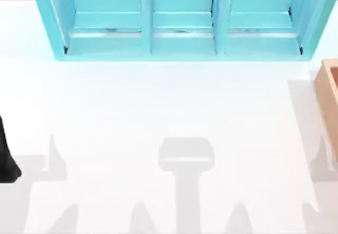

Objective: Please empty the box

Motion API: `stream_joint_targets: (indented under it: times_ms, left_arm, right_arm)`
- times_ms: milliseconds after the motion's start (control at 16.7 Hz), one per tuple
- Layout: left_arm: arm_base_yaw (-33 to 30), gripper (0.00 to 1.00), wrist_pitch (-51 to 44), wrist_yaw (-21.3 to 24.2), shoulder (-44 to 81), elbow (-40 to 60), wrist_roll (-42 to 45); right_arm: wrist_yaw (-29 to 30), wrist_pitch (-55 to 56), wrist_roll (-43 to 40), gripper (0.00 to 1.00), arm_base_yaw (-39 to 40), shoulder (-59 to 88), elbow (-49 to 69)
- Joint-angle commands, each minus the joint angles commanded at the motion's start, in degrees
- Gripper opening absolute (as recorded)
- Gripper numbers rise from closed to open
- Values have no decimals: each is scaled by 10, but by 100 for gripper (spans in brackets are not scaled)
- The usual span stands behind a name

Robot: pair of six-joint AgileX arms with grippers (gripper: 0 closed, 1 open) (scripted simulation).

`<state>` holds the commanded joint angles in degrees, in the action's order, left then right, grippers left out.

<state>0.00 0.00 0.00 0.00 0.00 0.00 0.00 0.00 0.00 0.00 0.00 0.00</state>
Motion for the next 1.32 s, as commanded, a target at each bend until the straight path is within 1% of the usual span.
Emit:
stream_joint_targets:
  times_ms: [240, 480, 600, 960, 1140, 1320]
  left_arm:
    - [0, 100, 0, 0, 0, 0, 0]
    - [0, 100, 0, 0, 0, 0, 0]
    - [0, 100, 0, 0, 0, 0, 0]
    - [0, 100, 0, 0, 0, 0, 0]
    - [0, 100, 0, 0, 0, 0, 0]
    - [0, 100, 0, 0, 0, 0, 0]
  right_arm:
    - [0, -18, -6, 100, -7, 19, 18]
    - [1, -117, -35, 100, -39, 129, 121]
    - [1, -189, -56, 100, -61, 220, 195]
    - [1, -440, -124, 100, -137, 561, 431]
    - [2, -553, -155, 100, -172, 698, 540]
    - [3, -639, -180, 100, -200, 812, 631]
